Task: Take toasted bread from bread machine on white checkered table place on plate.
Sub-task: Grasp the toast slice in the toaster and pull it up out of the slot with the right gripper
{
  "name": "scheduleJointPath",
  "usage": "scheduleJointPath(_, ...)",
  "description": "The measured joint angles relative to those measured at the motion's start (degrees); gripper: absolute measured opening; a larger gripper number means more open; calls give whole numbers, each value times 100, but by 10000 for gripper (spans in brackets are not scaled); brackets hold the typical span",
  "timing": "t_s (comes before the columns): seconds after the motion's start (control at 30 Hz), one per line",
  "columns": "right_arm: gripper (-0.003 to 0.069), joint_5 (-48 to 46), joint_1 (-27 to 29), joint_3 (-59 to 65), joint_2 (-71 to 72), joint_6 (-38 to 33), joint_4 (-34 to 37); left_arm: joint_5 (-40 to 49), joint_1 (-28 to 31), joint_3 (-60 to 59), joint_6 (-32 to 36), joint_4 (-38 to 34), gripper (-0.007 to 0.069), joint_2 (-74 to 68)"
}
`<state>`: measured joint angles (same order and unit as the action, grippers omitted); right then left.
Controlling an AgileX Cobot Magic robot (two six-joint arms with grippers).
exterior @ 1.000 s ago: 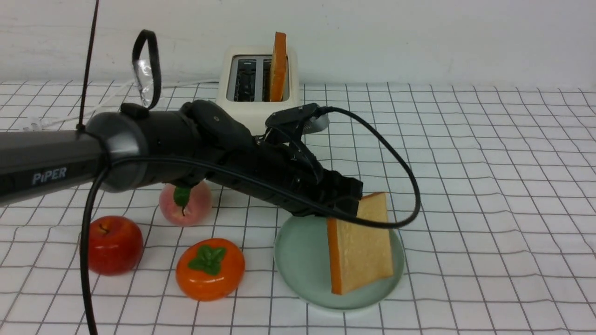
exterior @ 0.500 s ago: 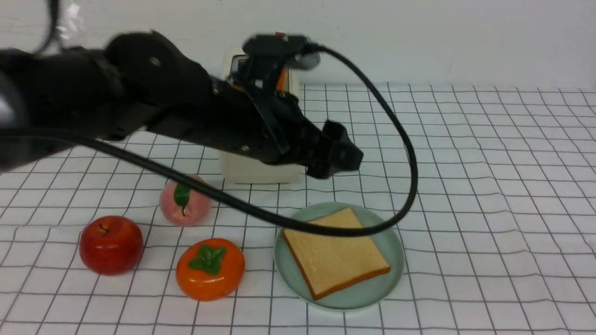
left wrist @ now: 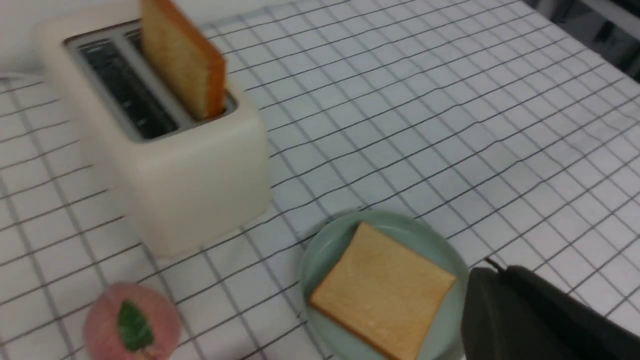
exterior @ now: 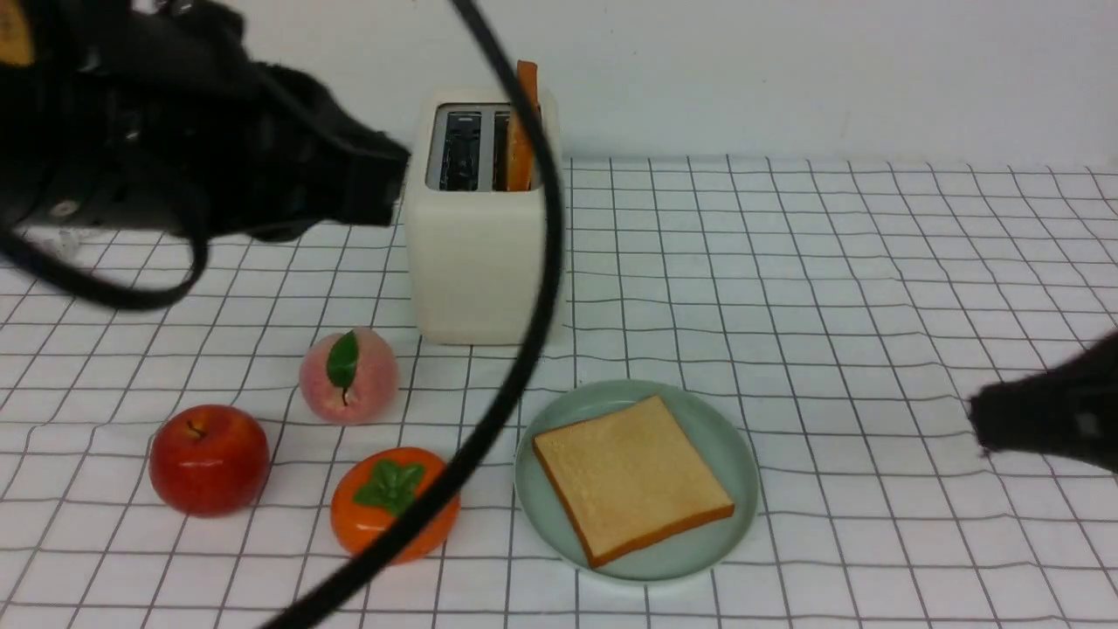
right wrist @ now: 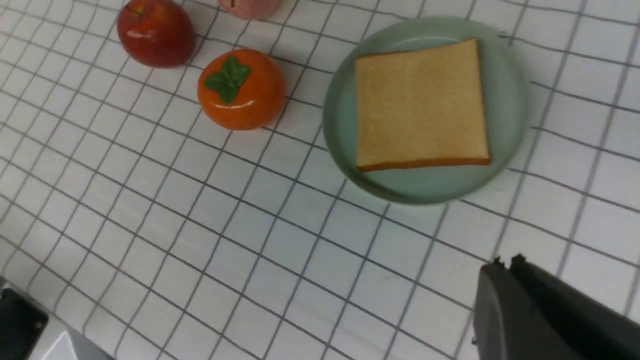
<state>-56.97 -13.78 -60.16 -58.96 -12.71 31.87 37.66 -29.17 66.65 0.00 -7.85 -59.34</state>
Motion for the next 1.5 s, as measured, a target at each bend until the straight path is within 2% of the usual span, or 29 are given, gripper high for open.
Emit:
scheduleJointPath(0.13, 13, 113, -157, -601, -981, -314, 302, -13, 0, -567, -657, 625, -13, 838)
scheduleJointPath(0.2, 14, 271, -567, -1053, -1570, -308, 243, -75, 0, -945, -950, 898, -13, 1396)
scheduleJointPath(0.37, 20, 722, -1529, -2420, -2920, 199, -562, -268, 0, -1580, -1295, 1087, -13, 2308)
scheduleJointPath(0.47, 36, 969, -1709, -3089, -3464, 491, -955, -317, 0, -1785, -1356, 1115, -13, 2613)
scheduleJointPath(0.53, 105, 1469, -1770, -4317, -4477, 1009, -1346, -350, 0, -2020, -1374, 1182, -13, 2929)
scheduleJointPath(0.57, 110, 1496, -1770, -4377, -4528, 1034, -1355, -350, 0, -2034, -1374, 1182, -13, 2949)
scheduleJointPath(0.63, 184, 1697, -1733, -5015, -5062, 1272, -1435, -348, 0, -2068, -1388, 1202, -13, 3008)
scheduleJointPath(0.87, 463, 2469, -1615, -6513, -6515, 1446, -1709, -348, 0, -2089, -1388, 1210, -13, 3020)
scheduleJointPath(0.97, 501, 2728, -1562, -6770, -6896, 1458, -1819, -348, 0, -2089, -1388, 1225, -13, 3020)
scheduleJointPath(1.07, 494, 3093, -1524, -6857, -7206, 1458, -1895, -354, 0, -2089, -1390, 1229, -13, 3020)
scheduleJointPath(1.13, 461, 3260, -1505, -6862, -7358, 1460, -1923, -354, 0, -2089, -1390, 1229, -13, 3020)
scheduleJointPath(1.37, 239, 3382, -1490, -6868, -7520, 1478, -2089, -359, 0, -2091, -1395, 1229, -13, 3020)
scheduleJointPath(1.4, 239, 3382, -1490, -6868, -7520, 1478, -2098, -359, 0, -2091, -1395, 1229, -13, 3020)
scheduleJointPath(1.47, 184, 3376, -1490, -6875, -7506, 1478, -2178, -359, 0, -2091, -1400, 1229, -13, 3020)
scheduleJointPath(1.5, 180, 3376, -1490, -6875, -7500, 1478, -2178, -359, 0, -2091, -1400, 1229, -13, 3020)
